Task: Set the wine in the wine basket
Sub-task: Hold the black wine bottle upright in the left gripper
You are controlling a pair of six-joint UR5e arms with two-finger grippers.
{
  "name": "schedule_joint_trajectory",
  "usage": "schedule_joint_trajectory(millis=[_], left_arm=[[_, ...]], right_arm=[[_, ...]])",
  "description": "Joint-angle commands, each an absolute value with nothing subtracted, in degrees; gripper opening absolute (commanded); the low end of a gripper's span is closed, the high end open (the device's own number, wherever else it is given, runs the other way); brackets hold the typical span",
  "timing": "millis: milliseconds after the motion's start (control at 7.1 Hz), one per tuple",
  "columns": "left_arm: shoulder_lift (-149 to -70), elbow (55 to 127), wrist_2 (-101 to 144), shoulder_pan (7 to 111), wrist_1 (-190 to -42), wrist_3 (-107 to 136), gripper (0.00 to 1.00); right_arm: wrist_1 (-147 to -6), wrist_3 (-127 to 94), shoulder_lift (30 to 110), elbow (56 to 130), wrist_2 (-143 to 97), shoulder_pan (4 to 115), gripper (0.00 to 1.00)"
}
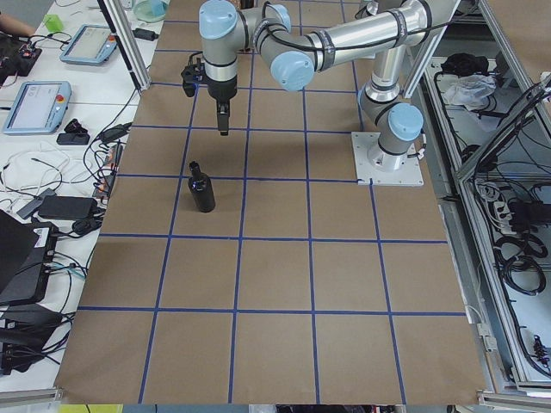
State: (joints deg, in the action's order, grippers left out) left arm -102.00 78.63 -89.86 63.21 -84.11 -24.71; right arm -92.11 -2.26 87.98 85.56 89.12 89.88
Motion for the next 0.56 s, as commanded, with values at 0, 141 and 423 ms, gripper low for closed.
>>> schedule_joint_trajectory(millis=[0,141,423], left_arm=[[-106.9,74.5,-90.9,60.2,-81.9,-33.4,1.0],[-109.1,74.5,-90.3,59.5,-79.3,-34.7,1.0],[-112.7,74.7,-89.7,59.5,-76.3,-34.7,1.0]], right_arm=[[-92.1,-2.2,88.0,85.6,89.1,89.8,1.0],[-92.1,-2.2,88.0,85.6,89.1,89.8,1.0],[-92.1,-2.3,88.0,85.6,89.1,89.8,1.0]])
